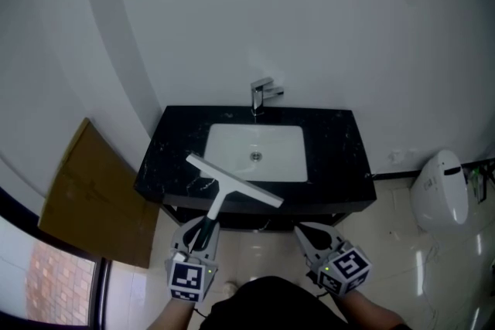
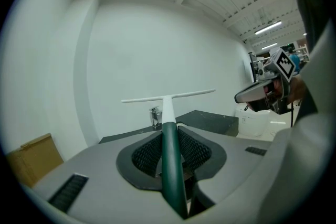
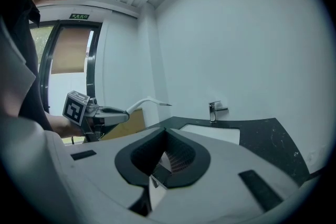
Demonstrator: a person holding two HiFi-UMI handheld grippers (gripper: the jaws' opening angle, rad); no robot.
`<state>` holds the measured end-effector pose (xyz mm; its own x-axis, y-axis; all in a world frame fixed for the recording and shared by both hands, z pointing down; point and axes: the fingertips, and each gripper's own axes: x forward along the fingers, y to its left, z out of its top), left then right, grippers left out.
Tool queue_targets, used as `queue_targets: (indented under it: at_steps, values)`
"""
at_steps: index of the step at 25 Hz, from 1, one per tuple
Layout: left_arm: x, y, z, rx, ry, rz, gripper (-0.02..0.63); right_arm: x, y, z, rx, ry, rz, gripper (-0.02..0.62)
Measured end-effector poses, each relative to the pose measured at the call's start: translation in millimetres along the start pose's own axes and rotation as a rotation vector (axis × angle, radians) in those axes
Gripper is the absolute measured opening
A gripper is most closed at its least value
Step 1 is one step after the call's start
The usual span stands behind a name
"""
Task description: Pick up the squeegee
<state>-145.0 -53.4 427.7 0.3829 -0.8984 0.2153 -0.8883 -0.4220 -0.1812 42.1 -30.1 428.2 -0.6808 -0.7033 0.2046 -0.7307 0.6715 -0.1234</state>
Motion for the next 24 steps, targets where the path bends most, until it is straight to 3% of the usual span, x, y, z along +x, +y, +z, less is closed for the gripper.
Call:
queue_targets:
  at_steps: [19, 24]
  values:
    - [-0.6, 2.1, -3.5, 0.017, -0.002, 0.005, 0.098, -0.5, -0.5, 2.0, -0.012, 0.000, 0.005, 0.000]
    - [-2.5, 2.5, 1.2, -0.015, 0.002, 0.017, 0.098, 0.1, 1.0, 4.7, -0.013, -0.010, 0.007, 0.000]
